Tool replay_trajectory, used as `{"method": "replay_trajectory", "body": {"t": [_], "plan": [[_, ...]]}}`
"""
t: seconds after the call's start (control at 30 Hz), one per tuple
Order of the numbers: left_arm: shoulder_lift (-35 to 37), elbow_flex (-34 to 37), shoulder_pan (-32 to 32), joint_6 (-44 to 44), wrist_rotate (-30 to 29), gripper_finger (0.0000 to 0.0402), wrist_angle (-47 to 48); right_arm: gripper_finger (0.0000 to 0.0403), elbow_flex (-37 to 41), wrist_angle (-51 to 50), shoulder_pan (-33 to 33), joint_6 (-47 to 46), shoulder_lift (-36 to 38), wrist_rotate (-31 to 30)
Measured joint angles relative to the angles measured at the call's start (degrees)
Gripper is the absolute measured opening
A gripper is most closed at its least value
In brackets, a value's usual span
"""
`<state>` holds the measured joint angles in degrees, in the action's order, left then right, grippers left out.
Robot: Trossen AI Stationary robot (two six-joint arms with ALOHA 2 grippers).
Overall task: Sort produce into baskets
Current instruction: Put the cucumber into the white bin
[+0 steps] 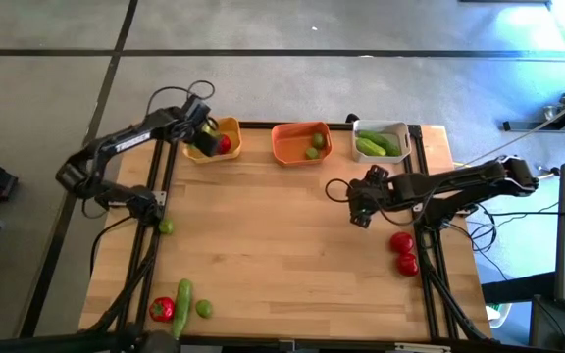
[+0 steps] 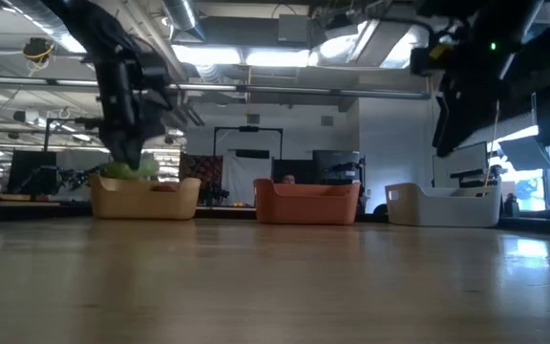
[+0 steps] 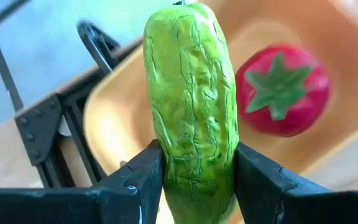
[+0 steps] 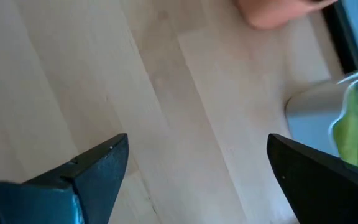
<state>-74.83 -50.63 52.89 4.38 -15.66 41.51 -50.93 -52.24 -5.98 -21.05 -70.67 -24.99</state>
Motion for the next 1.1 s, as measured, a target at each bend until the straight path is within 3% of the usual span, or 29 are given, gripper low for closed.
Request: {"method": "replay_trajectory", "body": {"t": [0.37, 0.57, 0.8, 1.1], "plan": [[11.9, 0.0, -7.3, 1.5, 1.1, 0.0164, -0.7, 0.0369, -2.7, -2.3, 0.1, 2.2, 8.3, 2.5], [15.2, 0.0, -14.4, 2.3, 5.6, 0.0164, -3.8, 0.0369, -2.7, -0.8, 0.1, 4.2, 13.0, 3.1], [14.5, 0.0, -23.6, 2.0, 16.9, 0.0164, -14.4, 0.0369, -2.7, 8.6, 0.1, 8.2, 15.1, 4.7], [12.1, 0.0, -35.0, -1.4, 17.3, 0.0164, -26.3, 0.0369, -1.4, 25.8, 2.5, 15.6, 12.6, 8.4]]}}
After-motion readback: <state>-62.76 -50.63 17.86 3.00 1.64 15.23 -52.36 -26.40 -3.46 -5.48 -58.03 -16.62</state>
